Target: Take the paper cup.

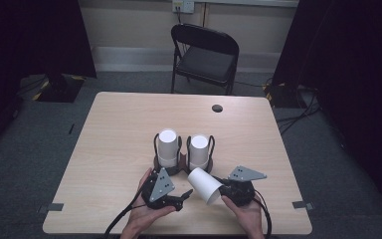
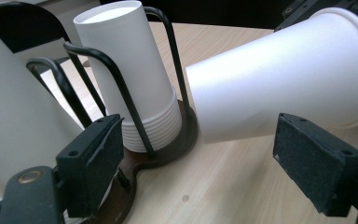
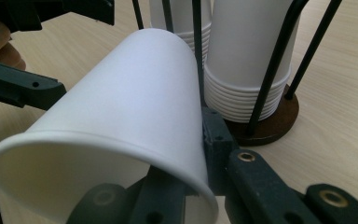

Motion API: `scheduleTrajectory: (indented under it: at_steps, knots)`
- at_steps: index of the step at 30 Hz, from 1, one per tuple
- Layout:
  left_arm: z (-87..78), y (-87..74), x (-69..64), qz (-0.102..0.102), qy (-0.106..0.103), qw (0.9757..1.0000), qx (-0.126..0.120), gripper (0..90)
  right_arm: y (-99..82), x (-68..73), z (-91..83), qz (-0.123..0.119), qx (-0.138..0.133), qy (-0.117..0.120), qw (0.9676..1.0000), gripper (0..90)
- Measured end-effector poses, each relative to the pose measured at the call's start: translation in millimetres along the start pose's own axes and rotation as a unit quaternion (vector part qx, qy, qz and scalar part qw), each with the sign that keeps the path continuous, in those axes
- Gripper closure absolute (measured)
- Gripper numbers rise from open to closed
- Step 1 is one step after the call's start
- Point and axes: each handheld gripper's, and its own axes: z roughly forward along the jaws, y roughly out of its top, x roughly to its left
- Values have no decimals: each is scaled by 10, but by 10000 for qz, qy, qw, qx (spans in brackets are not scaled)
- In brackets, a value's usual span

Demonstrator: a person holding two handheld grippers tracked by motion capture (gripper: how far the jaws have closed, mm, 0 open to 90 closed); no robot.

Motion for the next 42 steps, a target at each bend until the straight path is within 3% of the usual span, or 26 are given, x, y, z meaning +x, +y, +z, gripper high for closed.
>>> scheduleTrajectory:
  at_steps: [7,10,16,19,23,30,31,32,35,40,41,42]
  knots:
    - [66,24,-79,370,-166,9992,65,201,101,-57,-34,37,289,6,9996,874]
    - [130,9,-152,595,-133,9979,206,195,144,-56,-27,4,417,97,9991,874]
    - [133,36,-198,766,19,9970,81,184,228,-81,39,-36,781,181,9968,874]
    - [148,29,-227,1009,84,9947,181,181,279,-101,52,8,874,333,9956,874]
    - [151,34,-254,1070,67,9941,139,177,319,-105,74,-15,1019,405,9940,874]
    - [195,67,-344,1553,161,9871,363,147,383,-103,154,-79,1349,523,9895,873]
    - [209,67,-374,1553,184,9872,311,136,400,-104,182,-83,1422,548,9883,873]
    - [212,71,-385,1628,201,9858,355,131,409,-104,194,-79,1449,567,9878,873]
    - [213,78,-396,1585,74,9870,251,121,419,-105,220,-35,1534,620,9862,873]
    - [287,72,-445,1778,124,9835,310,88,454,-93,272,-54,1795,740,9810,872]
    - [314,79,-464,1870,153,9816,363,90,464,-83,287,-52,1829,759,9802,872]
    - [314,79,-464,1870,153,9816,363,98,464,-83,287,-52,1829,759,9802,872]
